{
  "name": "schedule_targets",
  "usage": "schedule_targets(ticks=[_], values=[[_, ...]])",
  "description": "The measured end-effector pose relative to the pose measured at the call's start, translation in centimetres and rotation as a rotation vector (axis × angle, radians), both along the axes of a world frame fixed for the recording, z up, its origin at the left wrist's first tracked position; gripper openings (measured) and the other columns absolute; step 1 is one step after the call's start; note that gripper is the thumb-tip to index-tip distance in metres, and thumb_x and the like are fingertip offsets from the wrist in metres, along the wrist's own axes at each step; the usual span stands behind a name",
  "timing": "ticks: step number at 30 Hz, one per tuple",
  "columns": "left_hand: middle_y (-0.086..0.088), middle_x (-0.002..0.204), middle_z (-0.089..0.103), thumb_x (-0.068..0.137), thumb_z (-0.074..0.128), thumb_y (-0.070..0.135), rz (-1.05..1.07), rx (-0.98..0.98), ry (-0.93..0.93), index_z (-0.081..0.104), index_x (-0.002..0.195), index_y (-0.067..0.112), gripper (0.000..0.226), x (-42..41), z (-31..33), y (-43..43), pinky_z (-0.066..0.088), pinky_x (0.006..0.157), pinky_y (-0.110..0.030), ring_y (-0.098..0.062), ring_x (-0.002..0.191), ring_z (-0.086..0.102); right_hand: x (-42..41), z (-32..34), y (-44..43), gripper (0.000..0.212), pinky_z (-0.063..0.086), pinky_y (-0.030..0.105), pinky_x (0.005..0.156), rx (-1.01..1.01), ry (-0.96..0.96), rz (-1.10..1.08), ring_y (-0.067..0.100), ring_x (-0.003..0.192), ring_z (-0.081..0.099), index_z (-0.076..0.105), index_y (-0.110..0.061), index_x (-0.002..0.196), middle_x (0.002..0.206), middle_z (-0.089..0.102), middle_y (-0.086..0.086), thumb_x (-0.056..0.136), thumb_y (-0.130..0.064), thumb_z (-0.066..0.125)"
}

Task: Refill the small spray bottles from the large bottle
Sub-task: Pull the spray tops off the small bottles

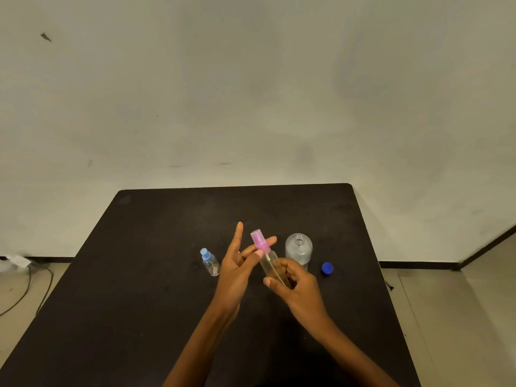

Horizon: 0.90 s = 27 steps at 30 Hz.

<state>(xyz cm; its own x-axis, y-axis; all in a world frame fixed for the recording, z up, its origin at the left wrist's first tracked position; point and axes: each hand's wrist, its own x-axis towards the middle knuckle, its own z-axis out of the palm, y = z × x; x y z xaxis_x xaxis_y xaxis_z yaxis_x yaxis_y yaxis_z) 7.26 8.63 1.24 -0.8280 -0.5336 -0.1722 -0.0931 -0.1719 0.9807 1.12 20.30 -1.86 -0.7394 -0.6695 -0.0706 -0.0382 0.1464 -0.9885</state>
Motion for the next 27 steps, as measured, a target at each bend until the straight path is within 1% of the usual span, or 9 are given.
schedule_targets(ticks=[3, 7, 9, 11, 13, 14, 19, 23, 27], values=[[0.002, 0.107, 0.068, 0.083, 0.058, 0.008, 0.065, -0.047, -0.003, 0.023, 0.142, 0.031, 0.072, -0.3, -0.2, 0.3, 0.049, 0.090, -0.023, -0.001, 0.098, 0.065, 0.0, 0.0, 0.1, 0.031, 0.044, 0.006, 0.073, 0.001, -0.006, 0.004, -0.014, 0.090, 0.057, 0.052, -0.038, 0.093, 0.094, 0.061, -0.014, 0.080, -0.015, 0.069], [0.006, 0.103, 0.060, 0.077, 0.067, 0.006, 0.123, -0.147, -0.030, 0.033, 0.136, 0.026, 0.071, -0.6, -0.3, 0.5, 0.053, 0.074, -0.013, -0.001, 0.087, 0.064, 0.2, -0.2, 0.0, 0.034, 0.044, 0.006, 0.074, 0.016, 0.015, 0.011, -0.013, 0.092, 0.056, 0.051, -0.041, 0.093, 0.094, 0.061, -0.015, 0.079, -0.017, 0.070], [0.005, 0.112, 0.058, 0.074, 0.067, 0.017, 0.109, -0.155, -0.020, 0.029, 0.136, 0.031, 0.074, -0.7, -0.2, 0.7, 0.052, 0.079, -0.015, -0.003, 0.098, 0.060, 0.3, -0.3, 0.0, 0.033, 0.044, 0.006, 0.075, 0.021, 0.023, 0.011, -0.009, 0.093, 0.057, 0.050, -0.041, 0.094, 0.096, 0.061, -0.016, 0.079, -0.019, 0.070], [0.006, 0.123, 0.058, 0.075, 0.060, 0.033, 0.085, -0.089, -0.003, 0.022, 0.138, 0.037, 0.073, -0.4, -0.2, 0.8, 0.044, 0.100, -0.032, -0.010, 0.116, 0.054, 0.2, -0.3, 0.0, 0.032, 0.044, 0.007, 0.076, 0.019, 0.026, 0.011, -0.006, 0.094, 0.058, 0.051, -0.041, 0.094, 0.097, 0.061, -0.015, 0.079, -0.020, 0.070], [0.012, 0.121, 0.062, 0.081, 0.054, 0.039, 0.076, -0.032, -0.001, 0.020, 0.138, 0.041, 0.066, -0.2, -0.3, 0.7, 0.031, 0.111, -0.046, -0.015, 0.124, 0.051, 0.1, -0.2, 0.0, 0.031, 0.044, 0.007, 0.077, 0.012, 0.021, 0.005, -0.006, 0.095, 0.058, 0.052, -0.040, 0.094, 0.098, 0.062, -0.015, 0.079, -0.020, 0.070], [0.013, 0.115, 0.066, 0.083, 0.052, 0.037, 0.078, -0.030, 0.000, 0.020, 0.138, 0.041, 0.064, -0.1, -0.4, 0.6, 0.029, 0.112, -0.047, -0.014, 0.122, 0.053, 0.0, -0.3, 0.1, 0.030, 0.044, 0.007, 0.077, 0.008, 0.018, 0.000, -0.006, 0.095, 0.058, 0.053, -0.040, 0.095, 0.098, 0.062, -0.015, 0.079, -0.020, 0.070], [0.004, 0.096, 0.073, 0.084, 0.057, 0.008, 0.148, -0.085, 0.018, 0.024, 0.142, 0.029, 0.070, -0.2, -0.5, 0.6, 0.045, 0.099, -0.031, -0.005, 0.100, 0.065, 0.1, -0.3, 0.1, 0.030, 0.045, 0.008, 0.076, 0.007, 0.001, -0.013, -0.007, 0.094, 0.057, 0.053, -0.039, 0.094, 0.098, 0.062, -0.015, 0.079, -0.019, 0.069], [-0.002, 0.097, 0.065, 0.077, 0.068, 0.008, 0.213, -0.180, -0.014, 0.027, 0.140, 0.026, 0.077, -0.6, -1.0, 0.5, 0.053, 0.080, -0.016, 0.001, 0.086, 0.065, 0.2, -0.3, 0.0, 0.031, 0.043, 0.005, 0.074, 0.026, 0.011, -0.001, -0.007, 0.091, 0.057, 0.052, -0.040, 0.092, 0.095, 0.060, -0.017, 0.079, -0.018, 0.070], [-0.008, 0.126, 0.056, 0.080, 0.062, 0.029, 0.198, -0.116, -0.004, 0.018, 0.141, 0.034, 0.075, -0.8, -1.3, 0.7, 0.052, 0.075, -0.012, -0.012, 0.109, 0.058, 0.2, -0.3, -0.1, 0.033, 0.043, 0.004, 0.074, 0.021, 0.000, 0.007, -0.015, 0.091, 0.055, 0.051, -0.040, 0.093, 0.095, 0.060, -0.017, 0.079, -0.017, 0.070]])
